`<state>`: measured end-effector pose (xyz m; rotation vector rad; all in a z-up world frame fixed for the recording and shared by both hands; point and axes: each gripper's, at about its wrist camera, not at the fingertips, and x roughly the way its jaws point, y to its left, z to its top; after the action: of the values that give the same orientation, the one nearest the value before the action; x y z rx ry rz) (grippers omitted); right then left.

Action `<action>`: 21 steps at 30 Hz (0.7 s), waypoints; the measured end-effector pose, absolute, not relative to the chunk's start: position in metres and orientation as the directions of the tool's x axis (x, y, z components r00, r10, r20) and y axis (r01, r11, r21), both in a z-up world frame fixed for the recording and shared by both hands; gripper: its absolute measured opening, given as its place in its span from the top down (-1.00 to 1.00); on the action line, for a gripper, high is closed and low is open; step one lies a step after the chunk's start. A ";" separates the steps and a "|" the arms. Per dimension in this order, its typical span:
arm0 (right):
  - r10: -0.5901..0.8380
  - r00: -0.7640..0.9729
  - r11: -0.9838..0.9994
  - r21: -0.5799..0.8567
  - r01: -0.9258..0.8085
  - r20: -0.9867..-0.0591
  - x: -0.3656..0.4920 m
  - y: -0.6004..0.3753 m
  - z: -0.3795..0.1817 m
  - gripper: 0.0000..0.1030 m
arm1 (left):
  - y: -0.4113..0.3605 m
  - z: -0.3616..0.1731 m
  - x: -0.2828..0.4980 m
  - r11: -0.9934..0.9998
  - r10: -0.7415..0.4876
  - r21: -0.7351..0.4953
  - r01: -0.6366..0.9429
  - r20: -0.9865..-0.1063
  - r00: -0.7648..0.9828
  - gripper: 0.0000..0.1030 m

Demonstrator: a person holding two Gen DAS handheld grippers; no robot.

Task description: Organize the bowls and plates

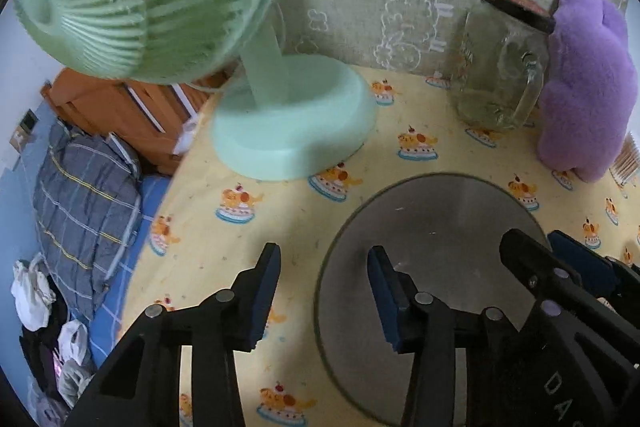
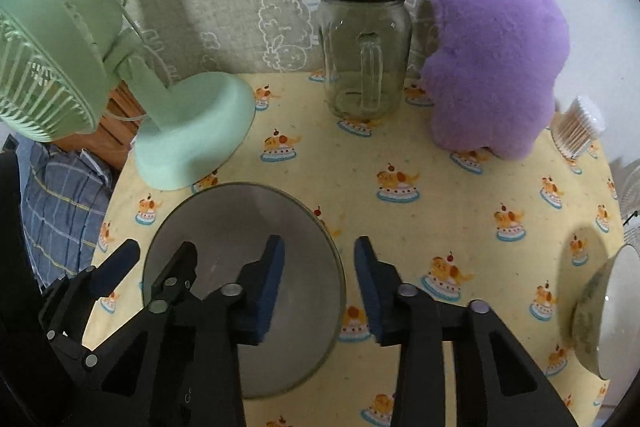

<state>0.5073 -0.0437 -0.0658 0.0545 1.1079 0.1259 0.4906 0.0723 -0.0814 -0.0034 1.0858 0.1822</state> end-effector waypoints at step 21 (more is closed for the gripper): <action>0.085 0.427 0.996 0.072 -0.047 -0.900 0.485 -0.054 -0.063 0.57 | 0.059 -0.079 0.473 0.998 0.042 0.016 -0.063 -0.902 0.429 0.45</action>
<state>0.4853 -0.0544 -0.0626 0.0382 1.1270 0.0823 0.4732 0.0593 -0.0790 -0.0206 1.1253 0.0651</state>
